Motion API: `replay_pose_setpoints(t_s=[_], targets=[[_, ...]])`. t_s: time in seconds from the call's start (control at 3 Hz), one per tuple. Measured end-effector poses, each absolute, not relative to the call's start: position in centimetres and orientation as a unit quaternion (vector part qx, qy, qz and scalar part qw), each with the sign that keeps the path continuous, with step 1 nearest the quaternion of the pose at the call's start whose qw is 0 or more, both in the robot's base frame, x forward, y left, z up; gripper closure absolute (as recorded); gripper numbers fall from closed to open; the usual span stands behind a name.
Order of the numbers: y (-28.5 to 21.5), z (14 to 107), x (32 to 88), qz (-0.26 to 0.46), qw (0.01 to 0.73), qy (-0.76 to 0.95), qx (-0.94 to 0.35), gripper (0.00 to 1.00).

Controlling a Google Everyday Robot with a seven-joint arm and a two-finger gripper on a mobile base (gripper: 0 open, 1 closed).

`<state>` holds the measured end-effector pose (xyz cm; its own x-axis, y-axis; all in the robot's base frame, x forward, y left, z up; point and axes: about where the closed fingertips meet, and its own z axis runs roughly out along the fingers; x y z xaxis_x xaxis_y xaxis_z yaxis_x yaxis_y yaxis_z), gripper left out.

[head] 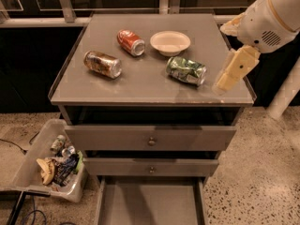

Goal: Place green can into bottom drawer

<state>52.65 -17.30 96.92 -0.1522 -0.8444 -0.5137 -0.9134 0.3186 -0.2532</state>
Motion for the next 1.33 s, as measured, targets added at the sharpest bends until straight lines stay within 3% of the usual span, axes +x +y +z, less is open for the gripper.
replay_pose_setpoints(t_s=[1.0,1.33], targets=[[-12.5,91.3,58.4,0.070,0.329,0.744,-0.577,0.00],[-12.4,90.2,61.3,0.041,0.331,0.747,-0.575,0.00]])
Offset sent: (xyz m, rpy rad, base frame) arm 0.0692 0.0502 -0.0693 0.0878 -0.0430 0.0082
